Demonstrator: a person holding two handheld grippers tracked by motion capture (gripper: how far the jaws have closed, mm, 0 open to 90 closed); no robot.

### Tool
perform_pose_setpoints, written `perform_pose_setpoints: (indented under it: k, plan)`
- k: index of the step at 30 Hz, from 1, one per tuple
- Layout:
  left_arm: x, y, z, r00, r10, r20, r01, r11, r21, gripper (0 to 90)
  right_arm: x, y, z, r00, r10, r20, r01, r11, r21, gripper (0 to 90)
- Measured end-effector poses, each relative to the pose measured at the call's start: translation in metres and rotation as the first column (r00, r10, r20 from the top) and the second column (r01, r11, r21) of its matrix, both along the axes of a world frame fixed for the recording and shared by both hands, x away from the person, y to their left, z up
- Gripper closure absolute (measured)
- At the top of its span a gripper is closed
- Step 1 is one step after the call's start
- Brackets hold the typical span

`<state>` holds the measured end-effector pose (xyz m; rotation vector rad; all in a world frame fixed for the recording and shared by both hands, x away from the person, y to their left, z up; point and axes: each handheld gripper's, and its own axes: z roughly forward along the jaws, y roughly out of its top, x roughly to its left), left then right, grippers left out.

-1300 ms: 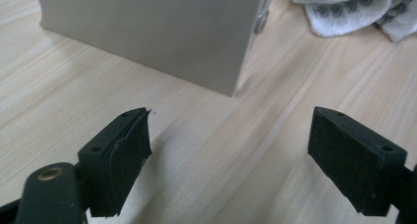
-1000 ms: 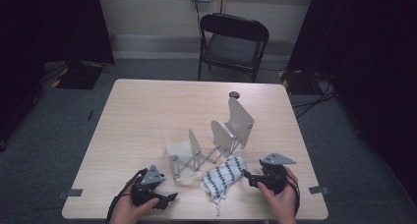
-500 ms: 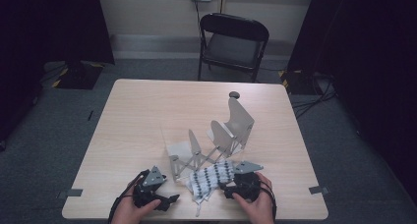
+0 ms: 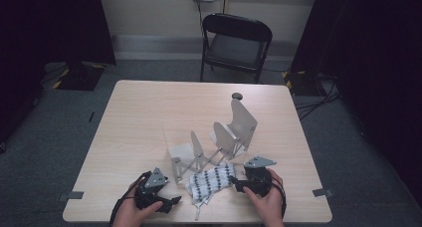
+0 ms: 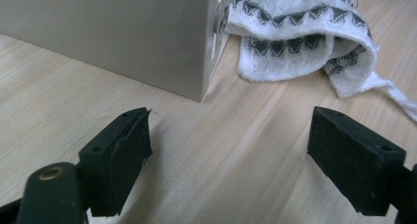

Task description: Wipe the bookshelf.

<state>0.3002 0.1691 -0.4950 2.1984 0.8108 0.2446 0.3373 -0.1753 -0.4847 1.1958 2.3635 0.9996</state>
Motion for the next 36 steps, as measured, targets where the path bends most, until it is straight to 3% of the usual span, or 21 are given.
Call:
perform_pose_setpoints:
  k: [12, 21, 28, 36]
  plan:
    - [-0.001, -0.001, 0.0, 1.0, -0.001, 0.001, 0.001, 1.0, 0.003, 15.9, -0.014, 0.035, -0.006, 0.99, 0.141, 0.005, -0.141, 0.99, -0.009, 33.0]
    - [0.0, -0.003, 0.001, 0.9999, -0.013, -0.001, 0.013, 0.9999, 0.008, 16.7, -0.02, 0.045, -0.006, 0.9829, 0.184, 0.006, -0.184, 0.983, -0.022, 34.7]
    - [-0.002, -0.004, 0.004, 0.9993, -0.036, 0.005, 0.036, 0.9993, 0.01, 35.3, -0.02, 0.044, -0.007, 0.9832, 0.182, 0.012, -0.182, 0.983, -0.015, 33.6]
    - [-0.005, -0.008, 0.004, 0.9967, -0.078, 0.023, 0.077, 0.9968, 0.019, 46.4, -0.021, 0.045, -0.007, 0.9835, 0.18, 0.016, -0.18, 0.984, -0.015, 33.3]
